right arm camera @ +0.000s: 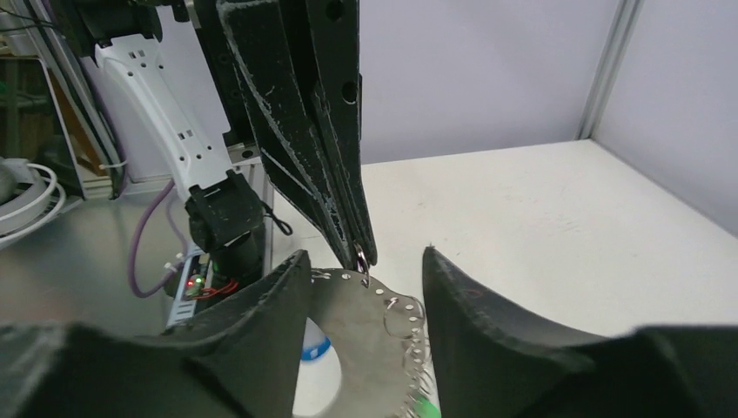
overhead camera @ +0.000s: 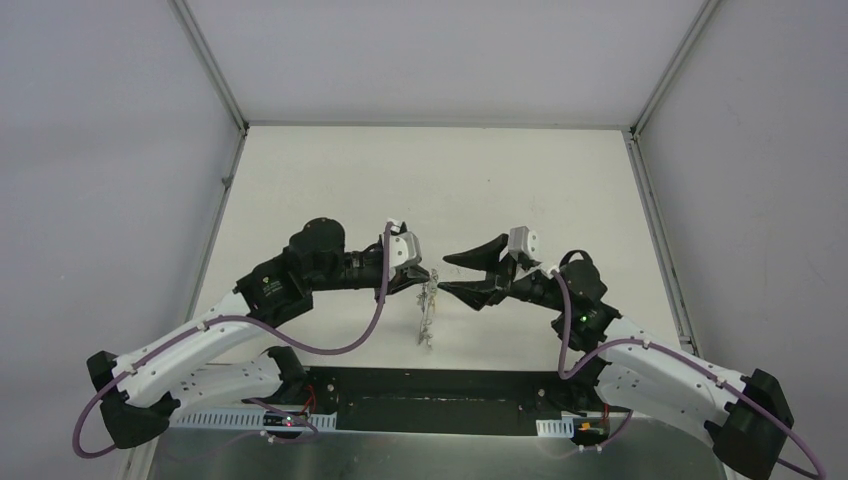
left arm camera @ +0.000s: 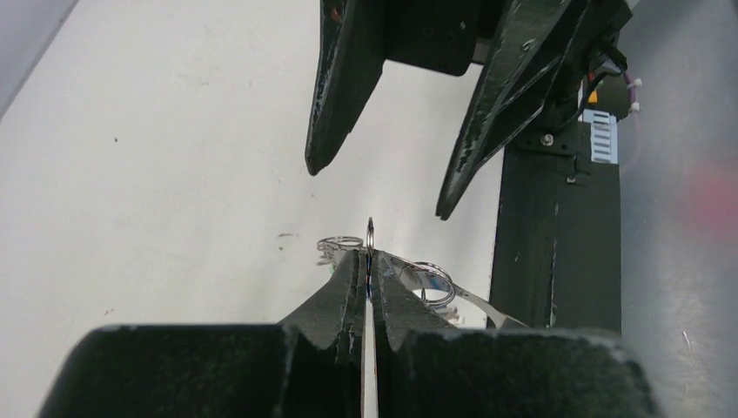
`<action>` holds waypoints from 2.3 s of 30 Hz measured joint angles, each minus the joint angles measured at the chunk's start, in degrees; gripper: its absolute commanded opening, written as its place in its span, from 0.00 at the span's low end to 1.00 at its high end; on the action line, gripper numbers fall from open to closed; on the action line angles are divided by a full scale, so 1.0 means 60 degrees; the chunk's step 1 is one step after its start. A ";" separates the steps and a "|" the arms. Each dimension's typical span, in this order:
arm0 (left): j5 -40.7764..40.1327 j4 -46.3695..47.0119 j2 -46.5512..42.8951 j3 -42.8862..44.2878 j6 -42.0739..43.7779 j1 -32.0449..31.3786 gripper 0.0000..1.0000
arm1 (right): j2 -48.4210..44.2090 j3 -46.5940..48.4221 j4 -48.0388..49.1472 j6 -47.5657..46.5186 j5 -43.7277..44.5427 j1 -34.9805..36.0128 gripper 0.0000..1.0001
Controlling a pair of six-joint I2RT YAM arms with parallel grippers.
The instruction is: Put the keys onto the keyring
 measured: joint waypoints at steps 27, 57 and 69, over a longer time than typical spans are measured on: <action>-0.1668 -1.0273 0.4594 0.8225 0.1308 -0.0066 0.00 | 0.1807 0.0703 0.1107 0.0732 -0.0758 0.0000 0.55; -0.1993 -1.1919 0.5085 0.9049 0.1195 -0.0375 0.00 | 0.4513 0.1585 0.3818 0.1636 -0.1494 0.0849 0.15; -0.1818 -1.1956 0.5104 0.9045 0.1202 -0.0441 0.00 | 0.4779 0.1687 0.3829 0.1614 -0.1701 0.0863 0.00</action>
